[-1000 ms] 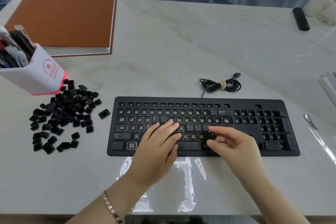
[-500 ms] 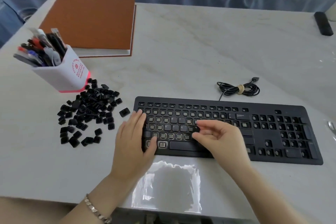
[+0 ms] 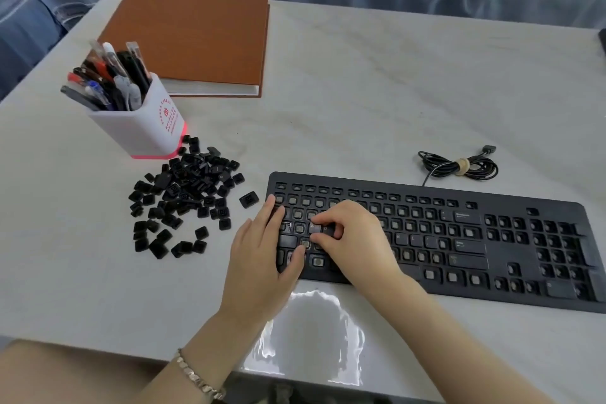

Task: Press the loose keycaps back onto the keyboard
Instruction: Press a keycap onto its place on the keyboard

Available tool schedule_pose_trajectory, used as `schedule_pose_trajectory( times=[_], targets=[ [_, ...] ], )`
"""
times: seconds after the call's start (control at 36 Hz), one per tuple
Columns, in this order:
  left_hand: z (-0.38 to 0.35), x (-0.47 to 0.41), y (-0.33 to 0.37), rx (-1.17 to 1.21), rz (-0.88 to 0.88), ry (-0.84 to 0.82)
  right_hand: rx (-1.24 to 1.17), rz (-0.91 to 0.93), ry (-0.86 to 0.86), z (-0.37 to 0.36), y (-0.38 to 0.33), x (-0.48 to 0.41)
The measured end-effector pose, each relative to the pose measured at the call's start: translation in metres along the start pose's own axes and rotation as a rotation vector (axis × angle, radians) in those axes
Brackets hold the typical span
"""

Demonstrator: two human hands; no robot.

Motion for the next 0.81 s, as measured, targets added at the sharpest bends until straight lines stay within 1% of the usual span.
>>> schedule_pose_trajectory(
  times=[0.14, 0.39, 0.61, 0.81],
  targets=[
    [0.0014, 0.0000, -0.0013, 0.025, -0.012, 0.035, 0.015, -0.017, -0.030, -0.0025, 0.0019, -0.0028],
    [0.0020, -0.0010, -0.0017, 0.033, 0.006, 0.014, 0.038, -0.071, -0.045, -0.0028, 0.0018, -0.0089],
    [0.0009, -0.0005, -0.0030, 0.029, -0.002, 0.041, 0.019, -0.056, -0.044, -0.0033, 0.0036, -0.0090],
    [0.0014, -0.0004, -0.0017, 0.037, -0.006, 0.056, -0.029, -0.025, 0.002, -0.0033, 0.0028, -0.0034]
  ],
)
Point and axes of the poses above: each hand's wrist, its own x-axis away from the middle knuckle, its own z-axis out of the back of the hand, y = z × x, the point moved 5 cm from there along -x, towards the middle knuckle, and after that the axes turned 3 degrees about -x, right-handed, at the moved point
